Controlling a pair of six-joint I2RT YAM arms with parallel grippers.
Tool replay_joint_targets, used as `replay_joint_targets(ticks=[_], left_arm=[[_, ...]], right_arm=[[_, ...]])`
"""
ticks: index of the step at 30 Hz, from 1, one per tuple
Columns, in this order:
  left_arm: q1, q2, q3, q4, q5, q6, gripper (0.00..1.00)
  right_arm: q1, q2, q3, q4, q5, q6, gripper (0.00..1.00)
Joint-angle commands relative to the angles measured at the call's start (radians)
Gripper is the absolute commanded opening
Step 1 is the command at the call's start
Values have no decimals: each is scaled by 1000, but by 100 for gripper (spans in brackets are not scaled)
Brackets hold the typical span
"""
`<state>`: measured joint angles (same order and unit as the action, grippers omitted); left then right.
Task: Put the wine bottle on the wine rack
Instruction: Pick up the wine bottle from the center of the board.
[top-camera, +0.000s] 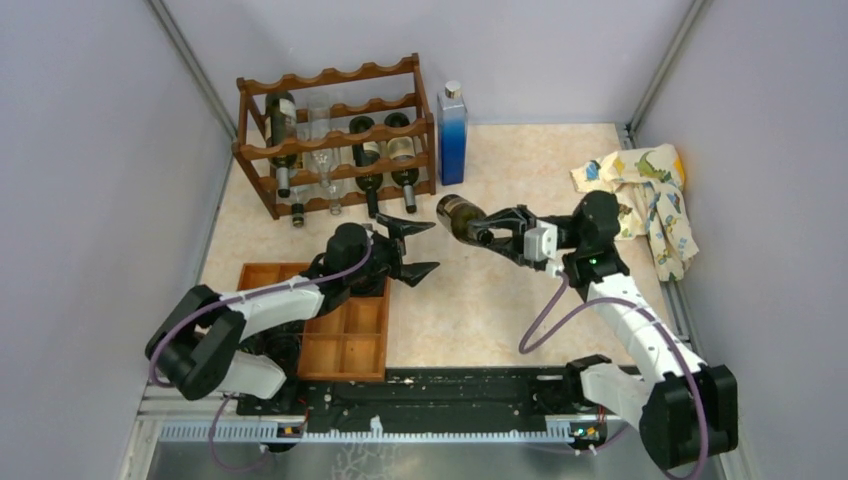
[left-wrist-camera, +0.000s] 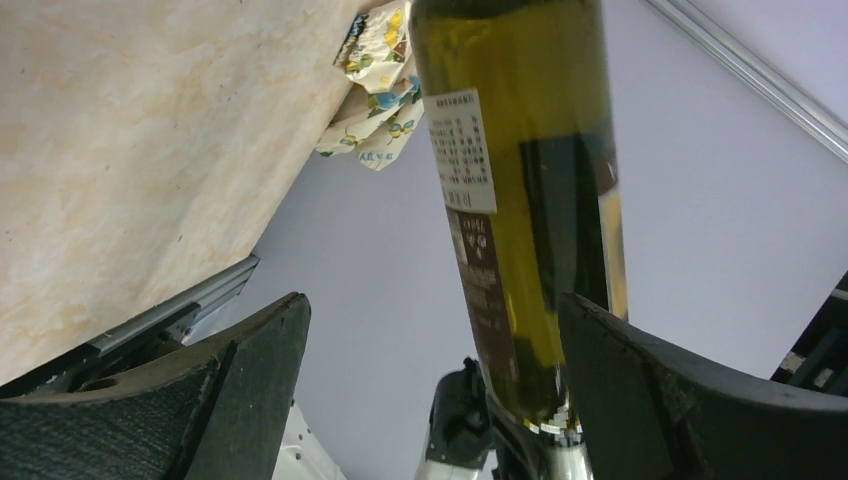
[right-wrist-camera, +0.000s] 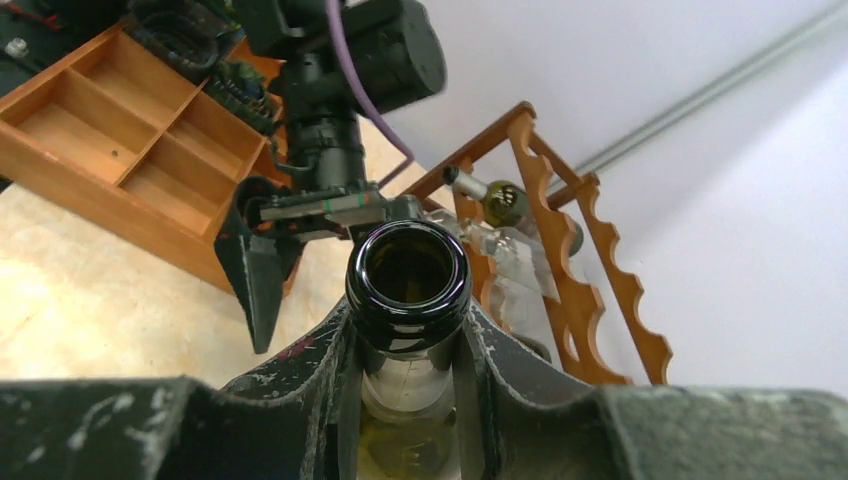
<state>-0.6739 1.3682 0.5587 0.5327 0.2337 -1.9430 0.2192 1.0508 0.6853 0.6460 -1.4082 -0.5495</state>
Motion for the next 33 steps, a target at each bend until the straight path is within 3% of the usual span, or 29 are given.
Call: replay_joint_targets(ticks=[1, 2, 4, 12, 27, 29, 30, 32, 33], left_arm=[[-18, 58, 23, 129, 12, -90, 99], [-19, 66, 23, 146, 7, -98, 99], [-20, 76, 23, 161, -2, -105, 99], [-23, 75, 11, 185, -31, -124, 99], [-97, 201, 114, 134, 17, -102, 98], [-98, 219, 115, 162, 12, -101, 91], [-98, 223, 113, 182, 7, -99, 82], [-98, 230, 105, 227, -3, -93, 57], [-98, 232, 100, 252, -4, -86, 35]], right_arm=[[95, -84, 163, -720, 48, -821, 0], [111, -78, 189, -859, 51, -967, 0], [127, -74, 199, -954, 36, -1017, 0], [176, -108, 117, -845, 49, -955, 0], [258, -53, 127, -904, 90, -1111, 0], [268, -54, 128, -936, 88, -1136, 2], [272, -56, 128, -956, 90, -1149, 3], [276, -58, 126, -987, 89, -1171, 7], [276, -62, 126, -1005, 91, -1180, 12]])
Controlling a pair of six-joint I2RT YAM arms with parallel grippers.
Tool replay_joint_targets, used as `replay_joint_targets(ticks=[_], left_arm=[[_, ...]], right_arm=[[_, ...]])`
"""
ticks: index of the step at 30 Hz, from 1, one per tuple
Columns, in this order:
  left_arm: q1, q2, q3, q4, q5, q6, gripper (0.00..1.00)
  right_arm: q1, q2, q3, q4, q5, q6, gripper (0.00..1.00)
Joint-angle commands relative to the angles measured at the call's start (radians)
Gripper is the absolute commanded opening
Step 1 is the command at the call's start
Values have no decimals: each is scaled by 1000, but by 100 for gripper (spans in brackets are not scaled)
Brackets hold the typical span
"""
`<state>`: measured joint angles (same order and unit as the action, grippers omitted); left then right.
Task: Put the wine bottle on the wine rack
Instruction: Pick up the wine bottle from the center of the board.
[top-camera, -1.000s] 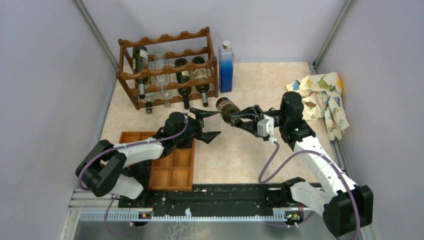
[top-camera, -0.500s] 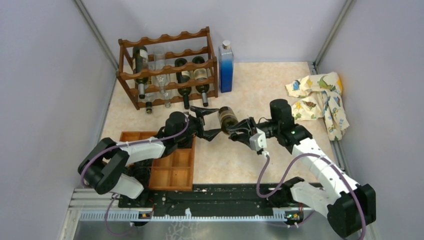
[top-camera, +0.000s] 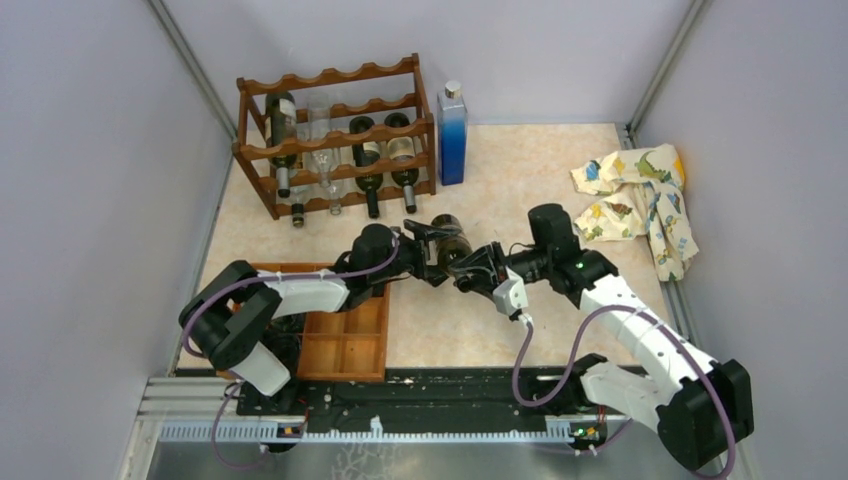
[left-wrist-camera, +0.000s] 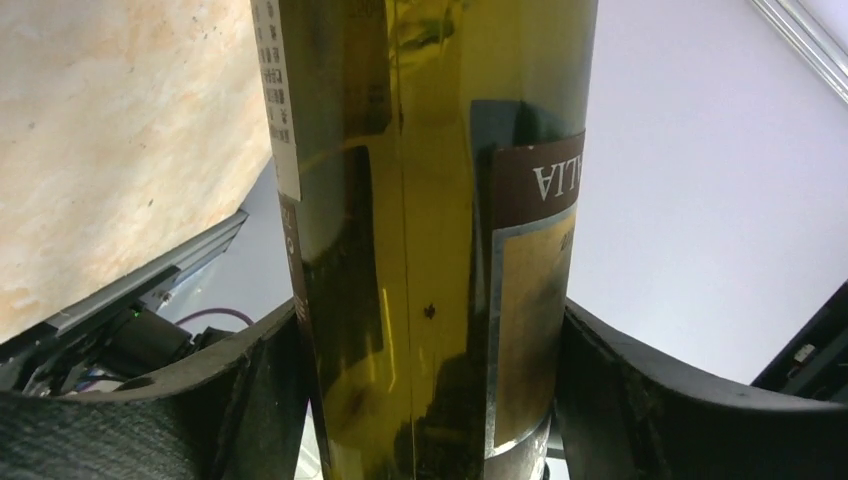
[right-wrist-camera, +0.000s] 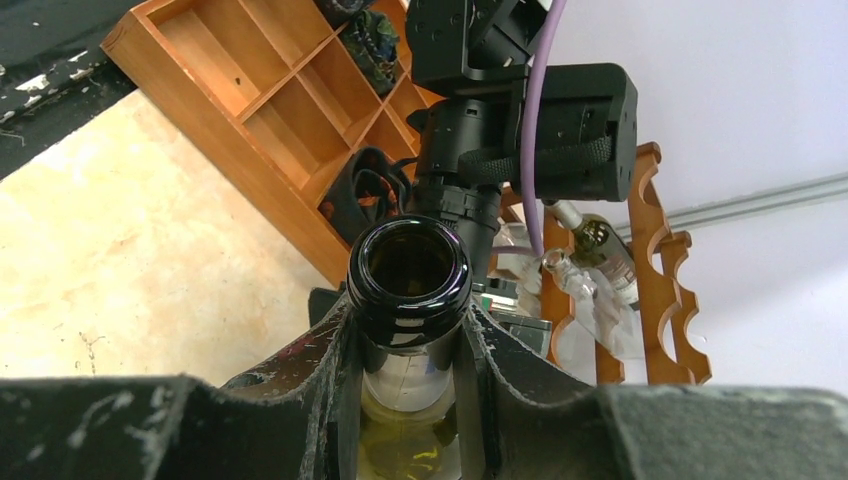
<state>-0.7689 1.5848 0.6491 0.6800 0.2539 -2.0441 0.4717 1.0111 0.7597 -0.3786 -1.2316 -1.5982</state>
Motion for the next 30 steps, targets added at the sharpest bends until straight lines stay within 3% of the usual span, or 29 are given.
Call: replay_joint_targets(ticks=[1, 4, 8, 13, 19, 25, 27, 30], left_arm=[[-3, 16, 1, 131, -28, 27, 24], [-1, 10, -27, 232, -55, 77, 1], [8, -36, -83, 293, -95, 168, 0], [33, -160, -144, 226, -126, 342, 0], [36, -313, -115, -17, -86, 684, 0], [36, -414, -180, 53, -26, 1032, 0], [37, -433, -176, 27, -16, 1148, 0], [36, -441, -150, -13, 31, 1332, 0]], right_arm=[[24, -25, 52, 3, -84, -143, 19], [23, -44, 41, -41, -66, -161, 59], [23, -107, -11, -54, -4, -121, 97], [4, -218, -104, 2, 93, 73, 98], [-149, -293, -233, 299, 109, 630, 98], [-389, -165, -275, 782, 116, 1303, 98], [-396, -96, -211, 787, 154, 1459, 98], [-397, 15, -147, 869, 87, 1712, 98]])
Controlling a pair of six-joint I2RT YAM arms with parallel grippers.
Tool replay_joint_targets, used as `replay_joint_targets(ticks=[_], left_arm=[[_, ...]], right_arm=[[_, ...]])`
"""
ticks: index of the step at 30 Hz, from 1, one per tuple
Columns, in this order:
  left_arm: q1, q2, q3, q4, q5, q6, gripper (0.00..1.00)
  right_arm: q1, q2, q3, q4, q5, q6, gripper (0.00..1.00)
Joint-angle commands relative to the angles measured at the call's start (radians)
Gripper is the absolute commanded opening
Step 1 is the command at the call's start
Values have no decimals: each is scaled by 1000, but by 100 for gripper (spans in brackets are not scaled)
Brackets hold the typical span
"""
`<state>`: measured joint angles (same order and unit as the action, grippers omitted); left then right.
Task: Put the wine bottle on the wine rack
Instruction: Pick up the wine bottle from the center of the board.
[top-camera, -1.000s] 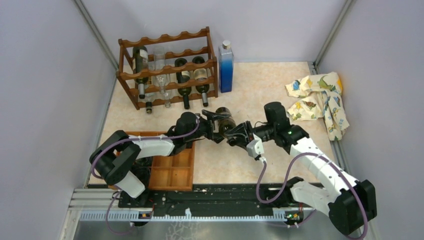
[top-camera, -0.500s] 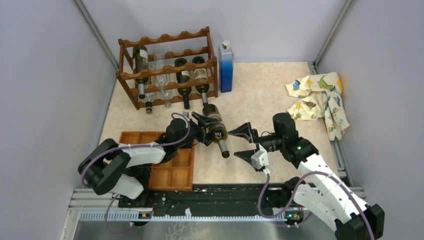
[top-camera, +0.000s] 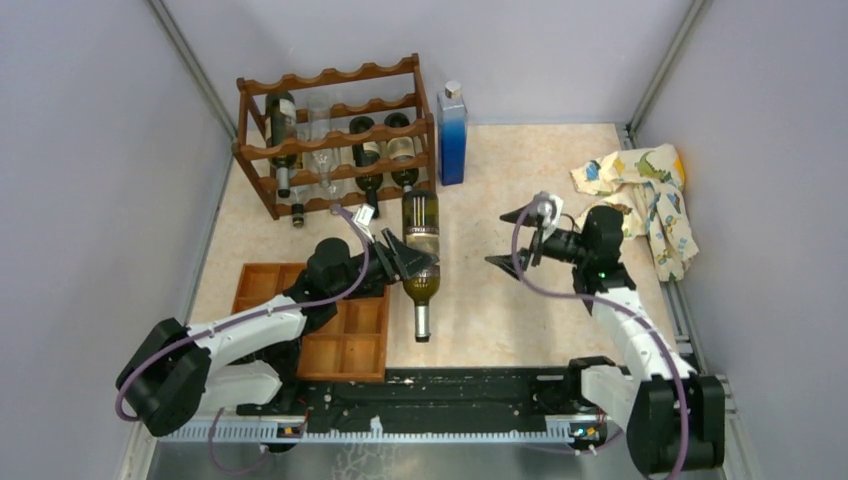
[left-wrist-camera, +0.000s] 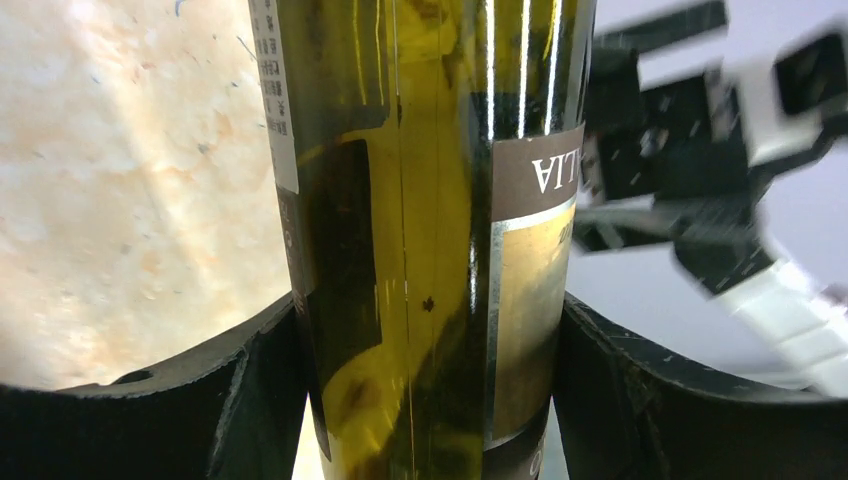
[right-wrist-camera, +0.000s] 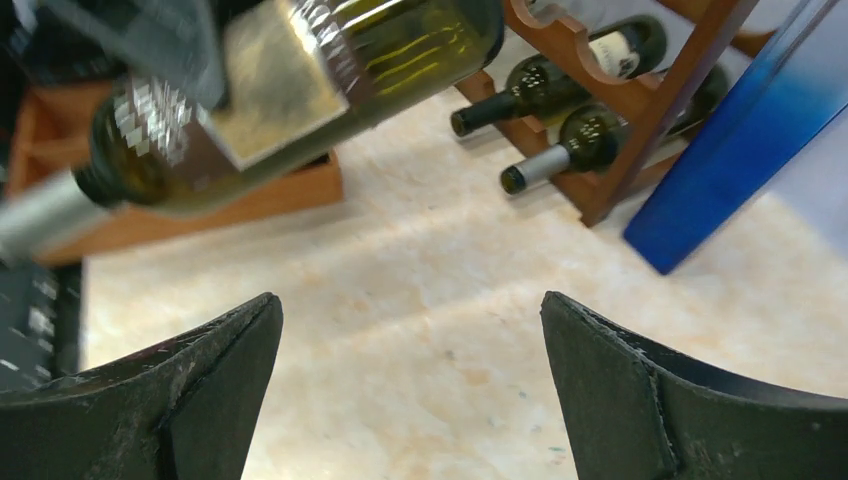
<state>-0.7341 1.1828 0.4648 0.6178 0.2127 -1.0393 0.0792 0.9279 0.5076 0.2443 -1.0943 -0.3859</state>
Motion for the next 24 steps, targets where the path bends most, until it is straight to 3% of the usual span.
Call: replay_joint_targets(ticks=[1, 5, 7, 13, 24], left_arm=[[1, -37, 46, 31, 86, 375, 0], [1, -26, 47, 70, 126, 498, 0], [1, -10, 40, 132, 145, 520, 0], [1, 81, 80, 293, 228, 496, 0], [1, 192, 149, 483, 323, 425, 0]], right_arm=[[-3, 127, 110, 321, -59, 607, 98], [16, 218, 98, 689, -41, 1047, 98], [52, 241, 108, 756, -29, 1182, 98], [192, 247, 143, 630, 54, 1212, 98], [245, 285, 137, 587, 202, 1192, 98]])
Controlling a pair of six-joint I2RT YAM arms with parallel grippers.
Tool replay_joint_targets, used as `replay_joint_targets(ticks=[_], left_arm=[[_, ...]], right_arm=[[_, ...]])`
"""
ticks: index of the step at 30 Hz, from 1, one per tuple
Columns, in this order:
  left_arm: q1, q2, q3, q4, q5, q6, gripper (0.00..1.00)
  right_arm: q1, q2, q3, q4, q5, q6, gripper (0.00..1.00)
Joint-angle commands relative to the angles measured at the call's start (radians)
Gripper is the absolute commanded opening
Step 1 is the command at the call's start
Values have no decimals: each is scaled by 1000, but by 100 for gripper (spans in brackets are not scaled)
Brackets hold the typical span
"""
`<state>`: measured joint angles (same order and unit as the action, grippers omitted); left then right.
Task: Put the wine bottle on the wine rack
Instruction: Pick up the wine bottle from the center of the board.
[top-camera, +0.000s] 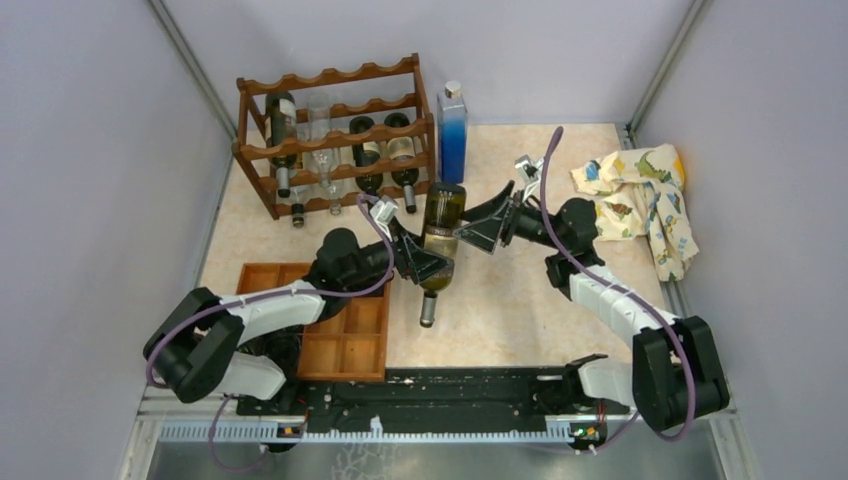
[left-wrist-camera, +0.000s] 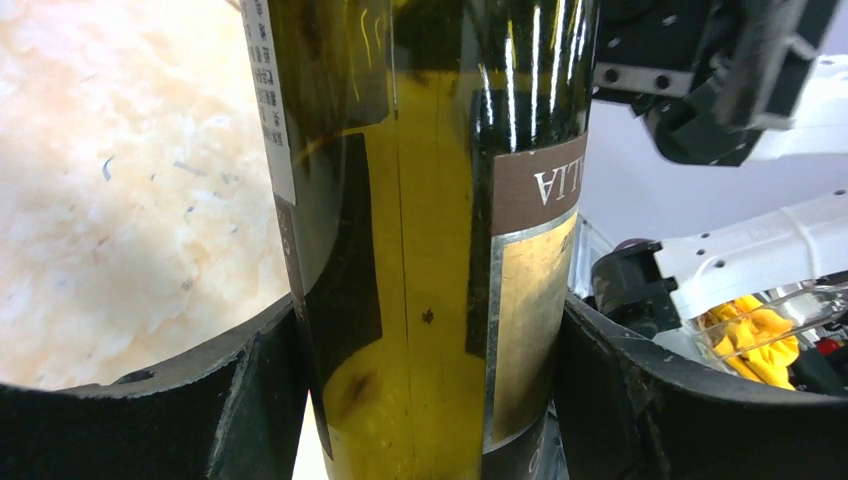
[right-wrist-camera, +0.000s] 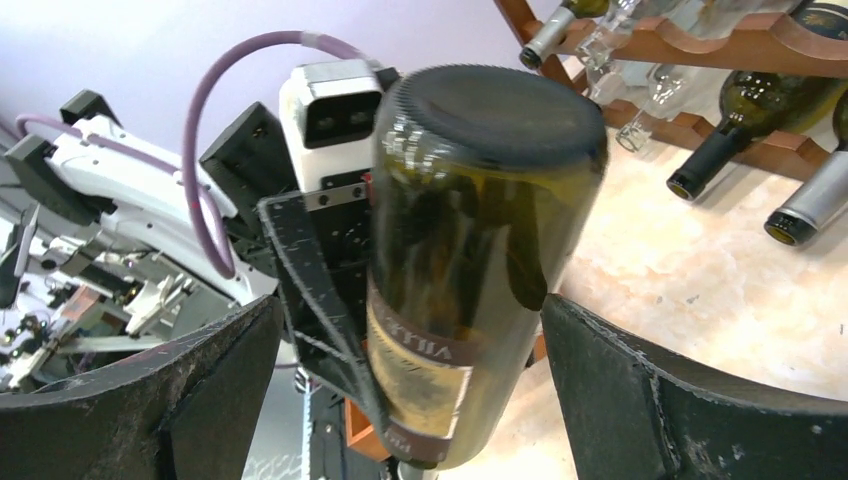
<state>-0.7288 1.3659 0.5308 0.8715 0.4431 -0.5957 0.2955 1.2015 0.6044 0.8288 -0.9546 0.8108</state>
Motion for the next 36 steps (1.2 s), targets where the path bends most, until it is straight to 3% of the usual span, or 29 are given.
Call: replay_joint_targets(ticks=[1, 16, 19, 21, 22, 24, 27, 29, 32, 36], left_arm=[[-4, 18, 93, 231, 103, -20, 0], [-6, 123, 220, 93, 200, 28, 0], [-6, 128, 223, 92, 196, 25, 8], [-6, 126, 222, 91, 185, 24, 16], [-6, 124, 221, 91, 180, 24, 19], [-6, 114, 215, 88, 160, 23, 29], [-6, 85, 192, 89, 116, 31, 48], [-6, 38, 150, 85, 64, 43, 65], [-6, -43, 56, 114, 6, 68, 97], [-6, -152, -88, 191, -65, 33, 99]], right_arm=[[37, 15, 44, -5, 66, -13, 98], [80, 76, 79, 94, 80, 2, 97], [84, 78, 81, 113, 79, 15, 91], [86, 77, 80, 117, 80, 19, 83], [86, 78, 78, 122, 79, 18, 74], [86, 76, 75, 133, 79, 19, 35], [84, 76, 80, 164, 75, 45, 8], [77, 76, 86, 215, 90, 92, 0], [46, 80, 122, 254, 117, 157, 0], [4, 95, 180, 267, 131, 205, 0]])
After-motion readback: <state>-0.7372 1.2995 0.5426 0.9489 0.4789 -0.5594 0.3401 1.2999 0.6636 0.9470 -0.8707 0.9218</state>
